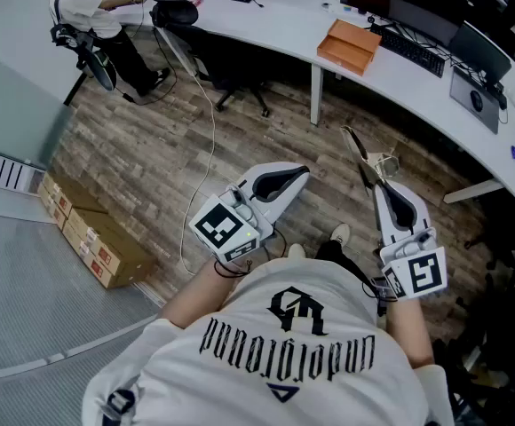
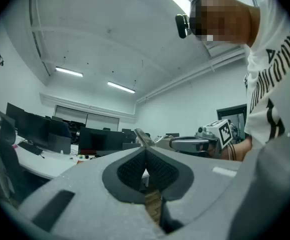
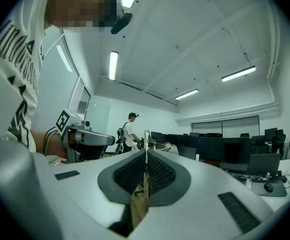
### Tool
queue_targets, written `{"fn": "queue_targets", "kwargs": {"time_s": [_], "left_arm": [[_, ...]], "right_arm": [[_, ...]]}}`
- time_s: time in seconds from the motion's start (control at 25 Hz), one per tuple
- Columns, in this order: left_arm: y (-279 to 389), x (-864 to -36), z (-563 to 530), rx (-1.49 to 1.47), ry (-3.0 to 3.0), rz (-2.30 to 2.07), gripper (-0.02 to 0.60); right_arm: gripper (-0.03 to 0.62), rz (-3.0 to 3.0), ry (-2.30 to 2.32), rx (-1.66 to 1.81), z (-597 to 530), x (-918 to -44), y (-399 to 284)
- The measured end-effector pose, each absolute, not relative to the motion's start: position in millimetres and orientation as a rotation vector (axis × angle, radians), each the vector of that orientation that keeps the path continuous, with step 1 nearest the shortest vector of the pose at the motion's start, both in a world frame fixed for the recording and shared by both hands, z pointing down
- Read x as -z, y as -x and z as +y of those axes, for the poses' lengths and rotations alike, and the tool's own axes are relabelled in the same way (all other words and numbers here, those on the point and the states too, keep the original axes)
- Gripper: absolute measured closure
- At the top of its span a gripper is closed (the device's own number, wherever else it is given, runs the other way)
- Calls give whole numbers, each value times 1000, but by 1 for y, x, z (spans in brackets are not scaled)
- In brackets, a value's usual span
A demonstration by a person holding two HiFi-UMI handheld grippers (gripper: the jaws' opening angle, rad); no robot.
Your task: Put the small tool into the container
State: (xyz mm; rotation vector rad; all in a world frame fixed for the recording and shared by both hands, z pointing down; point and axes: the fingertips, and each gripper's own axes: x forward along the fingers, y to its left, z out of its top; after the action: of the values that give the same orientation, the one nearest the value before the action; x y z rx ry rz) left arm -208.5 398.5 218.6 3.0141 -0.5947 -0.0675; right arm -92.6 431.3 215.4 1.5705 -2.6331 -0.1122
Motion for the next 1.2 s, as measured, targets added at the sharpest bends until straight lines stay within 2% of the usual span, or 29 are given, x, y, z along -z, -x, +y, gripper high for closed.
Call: {"fn": "queue_targets", "kwargs": {"time_s": [0.68,1.2], "left_arm": [[176,-230,361,53,-2975,-620,568],[78,-232,295,18,-2984,-659,568]], "right_arm": [[572,-2683,-1534,72,397,-222,62],[572,-2733,-1477,84,333,-223,-29]]}}
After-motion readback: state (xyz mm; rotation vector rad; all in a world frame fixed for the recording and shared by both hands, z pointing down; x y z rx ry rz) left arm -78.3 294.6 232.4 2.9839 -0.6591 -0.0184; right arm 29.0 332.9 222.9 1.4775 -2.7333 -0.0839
